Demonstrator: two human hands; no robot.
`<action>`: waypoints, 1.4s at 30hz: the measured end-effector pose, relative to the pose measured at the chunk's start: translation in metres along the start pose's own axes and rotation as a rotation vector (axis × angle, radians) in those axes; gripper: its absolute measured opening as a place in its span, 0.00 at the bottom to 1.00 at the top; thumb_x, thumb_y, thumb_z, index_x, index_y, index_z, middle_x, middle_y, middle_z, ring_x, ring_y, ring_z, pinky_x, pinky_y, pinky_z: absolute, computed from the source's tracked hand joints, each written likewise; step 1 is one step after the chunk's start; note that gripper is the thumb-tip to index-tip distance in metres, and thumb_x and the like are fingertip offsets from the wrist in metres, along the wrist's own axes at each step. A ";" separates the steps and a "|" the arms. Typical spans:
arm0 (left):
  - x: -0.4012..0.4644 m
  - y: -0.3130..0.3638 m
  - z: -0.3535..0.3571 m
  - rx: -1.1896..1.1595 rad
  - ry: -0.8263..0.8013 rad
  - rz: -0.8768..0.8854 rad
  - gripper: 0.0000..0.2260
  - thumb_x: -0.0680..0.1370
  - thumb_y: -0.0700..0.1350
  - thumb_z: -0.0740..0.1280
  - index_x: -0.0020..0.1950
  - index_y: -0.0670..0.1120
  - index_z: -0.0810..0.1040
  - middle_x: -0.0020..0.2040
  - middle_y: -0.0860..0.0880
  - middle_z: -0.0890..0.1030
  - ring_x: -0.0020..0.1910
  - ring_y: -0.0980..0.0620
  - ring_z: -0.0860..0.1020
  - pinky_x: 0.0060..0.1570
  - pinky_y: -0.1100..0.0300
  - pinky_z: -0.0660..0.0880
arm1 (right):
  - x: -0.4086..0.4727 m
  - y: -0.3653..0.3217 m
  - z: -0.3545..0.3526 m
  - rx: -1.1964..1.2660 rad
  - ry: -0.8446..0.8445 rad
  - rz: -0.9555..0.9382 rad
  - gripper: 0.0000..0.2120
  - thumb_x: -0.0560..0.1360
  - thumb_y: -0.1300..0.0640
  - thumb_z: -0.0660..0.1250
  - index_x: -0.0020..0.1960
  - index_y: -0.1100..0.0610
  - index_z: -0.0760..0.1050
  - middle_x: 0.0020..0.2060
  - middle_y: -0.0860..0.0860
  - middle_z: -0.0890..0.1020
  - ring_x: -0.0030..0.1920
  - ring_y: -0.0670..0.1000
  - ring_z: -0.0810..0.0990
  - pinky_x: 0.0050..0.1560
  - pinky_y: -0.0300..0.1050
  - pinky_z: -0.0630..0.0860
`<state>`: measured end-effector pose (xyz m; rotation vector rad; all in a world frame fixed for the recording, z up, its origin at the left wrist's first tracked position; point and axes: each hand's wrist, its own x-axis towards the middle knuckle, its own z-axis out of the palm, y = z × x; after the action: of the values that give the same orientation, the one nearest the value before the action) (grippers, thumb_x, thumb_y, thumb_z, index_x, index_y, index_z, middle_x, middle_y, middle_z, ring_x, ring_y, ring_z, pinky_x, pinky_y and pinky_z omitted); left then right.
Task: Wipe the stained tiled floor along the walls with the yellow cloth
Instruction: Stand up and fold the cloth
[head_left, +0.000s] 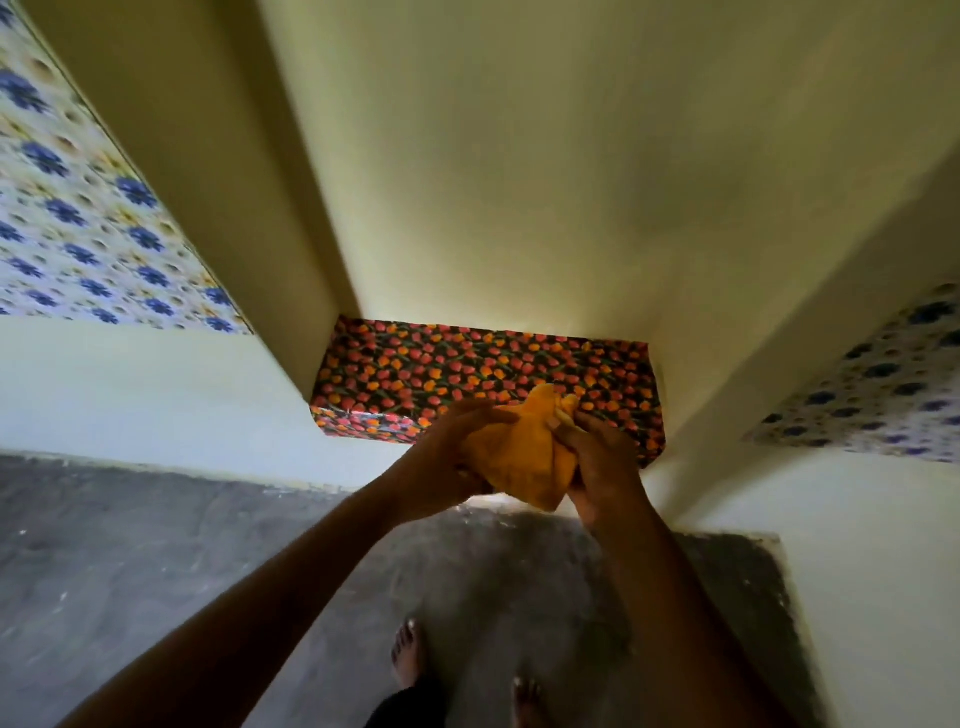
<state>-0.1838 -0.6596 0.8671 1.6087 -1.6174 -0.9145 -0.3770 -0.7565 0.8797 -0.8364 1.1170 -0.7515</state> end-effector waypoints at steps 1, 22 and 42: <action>0.005 0.004 -0.008 -0.091 0.020 -0.029 0.28 0.75 0.44 0.79 0.69 0.64 0.75 0.74 0.51 0.70 0.73 0.47 0.73 0.67 0.44 0.79 | 0.004 -0.002 0.008 0.005 0.019 -0.015 0.06 0.79 0.62 0.71 0.55 0.54 0.82 0.54 0.57 0.86 0.50 0.57 0.86 0.49 0.52 0.83; 0.105 0.024 -0.179 -0.548 0.348 -0.155 0.30 0.89 0.42 0.58 0.24 0.50 0.71 0.21 0.58 0.69 0.22 0.61 0.67 0.28 0.65 0.65 | 0.047 -0.041 0.116 -0.215 -0.219 -0.027 0.37 0.60 0.62 0.85 0.65 0.49 0.74 0.56 0.45 0.83 0.55 0.49 0.81 0.58 0.54 0.78; 0.110 -0.030 -0.175 -0.397 0.232 -0.269 0.37 0.71 0.35 0.81 0.73 0.52 0.67 0.41 0.45 0.82 0.33 0.59 0.81 0.33 0.64 0.78 | 0.077 -0.055 0.128 0.138 -0.015 -0.056 0.13 0.74 0.50 0.70 0.54 0.55 0.81 0.51 0.54 0.85 0.50 0.56 0.84 0.38 0.46 0.83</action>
<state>-0.0211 -0.7735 0.9329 1.5982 -1.0029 -1.0638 -0.2385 -0.8251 0.9203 -0.7581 1.0197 -0.8574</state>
